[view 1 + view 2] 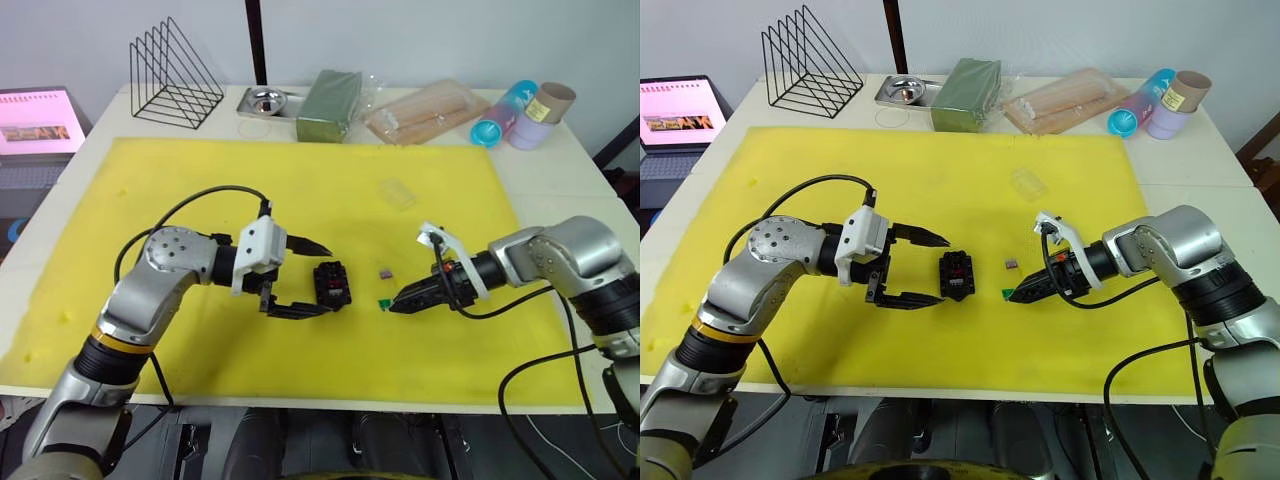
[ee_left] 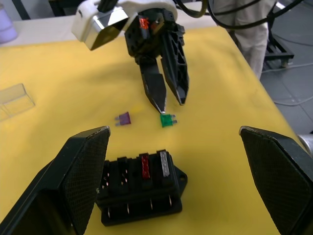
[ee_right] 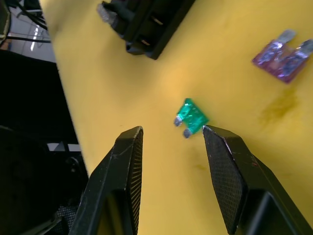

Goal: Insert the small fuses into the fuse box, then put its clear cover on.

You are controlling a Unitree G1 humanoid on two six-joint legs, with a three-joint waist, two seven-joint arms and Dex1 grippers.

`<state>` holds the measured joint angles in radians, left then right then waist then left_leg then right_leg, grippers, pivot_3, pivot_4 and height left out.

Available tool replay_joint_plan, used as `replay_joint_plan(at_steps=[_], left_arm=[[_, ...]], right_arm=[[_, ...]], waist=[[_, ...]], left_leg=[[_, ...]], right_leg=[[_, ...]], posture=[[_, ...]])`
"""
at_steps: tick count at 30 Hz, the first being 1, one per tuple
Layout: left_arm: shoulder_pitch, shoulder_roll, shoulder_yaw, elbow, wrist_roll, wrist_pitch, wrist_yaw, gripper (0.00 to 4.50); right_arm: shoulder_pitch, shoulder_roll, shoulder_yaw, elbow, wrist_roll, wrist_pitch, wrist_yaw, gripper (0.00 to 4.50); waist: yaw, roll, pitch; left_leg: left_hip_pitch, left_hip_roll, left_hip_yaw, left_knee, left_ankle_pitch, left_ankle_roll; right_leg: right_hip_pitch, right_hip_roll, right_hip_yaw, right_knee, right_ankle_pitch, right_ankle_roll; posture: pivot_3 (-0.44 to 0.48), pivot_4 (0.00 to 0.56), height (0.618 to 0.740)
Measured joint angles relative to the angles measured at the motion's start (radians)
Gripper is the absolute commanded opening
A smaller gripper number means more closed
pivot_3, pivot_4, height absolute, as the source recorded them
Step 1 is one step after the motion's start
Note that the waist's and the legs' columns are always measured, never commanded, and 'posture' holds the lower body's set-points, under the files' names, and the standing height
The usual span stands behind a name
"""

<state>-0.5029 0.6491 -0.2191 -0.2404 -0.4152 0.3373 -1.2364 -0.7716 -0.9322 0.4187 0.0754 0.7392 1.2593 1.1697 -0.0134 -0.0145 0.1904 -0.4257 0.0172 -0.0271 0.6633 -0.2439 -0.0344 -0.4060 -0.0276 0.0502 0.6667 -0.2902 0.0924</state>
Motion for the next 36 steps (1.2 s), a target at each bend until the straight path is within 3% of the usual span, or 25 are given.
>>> replay_joint_plan(at_steps=[36], left_arm=[[-0.003,-0.021,-0.002,-0.001,0.034,0.0,0.021,4.5]], right_arm=[[-0.011,0.085,0.01,0.057,-0.174,-0.016,0.132,1.99]], waist=[[0.0,0.0,0.0]], left_leg=[[0.0,0.0,-0.001,0.0,0.0,0.0]], right_leg=[[0.0,0.0,0.0,0.0,0.0,0.0]], posture=[[0.0,0.15,0.74]])
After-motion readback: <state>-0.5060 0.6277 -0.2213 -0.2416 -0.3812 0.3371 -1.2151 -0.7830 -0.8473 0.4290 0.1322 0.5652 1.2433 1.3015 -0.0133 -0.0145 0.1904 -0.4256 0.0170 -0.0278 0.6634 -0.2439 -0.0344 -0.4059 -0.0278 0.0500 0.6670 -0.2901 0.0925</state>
